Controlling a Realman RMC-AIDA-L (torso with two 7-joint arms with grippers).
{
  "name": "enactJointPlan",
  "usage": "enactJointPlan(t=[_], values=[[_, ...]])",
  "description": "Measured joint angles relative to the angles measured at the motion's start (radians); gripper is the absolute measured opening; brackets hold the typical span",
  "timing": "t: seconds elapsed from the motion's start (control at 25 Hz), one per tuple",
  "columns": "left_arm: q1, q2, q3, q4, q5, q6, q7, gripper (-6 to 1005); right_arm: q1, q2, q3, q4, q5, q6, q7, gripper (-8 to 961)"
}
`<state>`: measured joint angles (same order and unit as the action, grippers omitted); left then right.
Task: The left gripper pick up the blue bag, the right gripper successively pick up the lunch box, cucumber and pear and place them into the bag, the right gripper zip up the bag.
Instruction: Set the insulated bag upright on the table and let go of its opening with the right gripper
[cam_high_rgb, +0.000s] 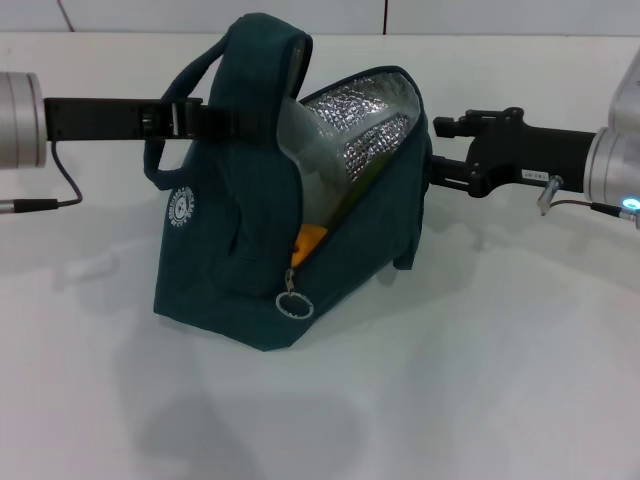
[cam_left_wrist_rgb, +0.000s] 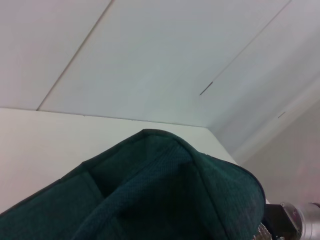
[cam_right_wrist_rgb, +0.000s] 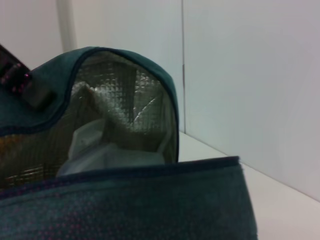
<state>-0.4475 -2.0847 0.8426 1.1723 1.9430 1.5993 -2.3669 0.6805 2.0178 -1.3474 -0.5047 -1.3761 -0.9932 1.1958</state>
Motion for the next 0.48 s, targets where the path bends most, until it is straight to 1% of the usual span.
enactJointPlan(t=[0.08,0.2,0.4,0.48], values=[[0.001,0.000,-0.002,0.000,-0.001,-0.001,0.000,51,0.001,0.003,-0.001,0.000,-0.001,-0.001,-0.009,635],[0.003,0.000,-0.002,0.000,-0.001,-0.001,0.000,51,-0.001,0.005,-0.001,-0.004,0.000,-0.007,-0.021,393],[0.004,0.001,-0.010,0.000,-0.001,-0.001,0.003,51,-0.018,0.005,0.002,-0.022,0.005,-0.018,-0.021,302],[0.004,0.001,-0.016,0.000,-0.001,-0.001,0.010,51,-0.038,0.004,0.005,-0.046,0.014,-0.030,-0.018,266]])
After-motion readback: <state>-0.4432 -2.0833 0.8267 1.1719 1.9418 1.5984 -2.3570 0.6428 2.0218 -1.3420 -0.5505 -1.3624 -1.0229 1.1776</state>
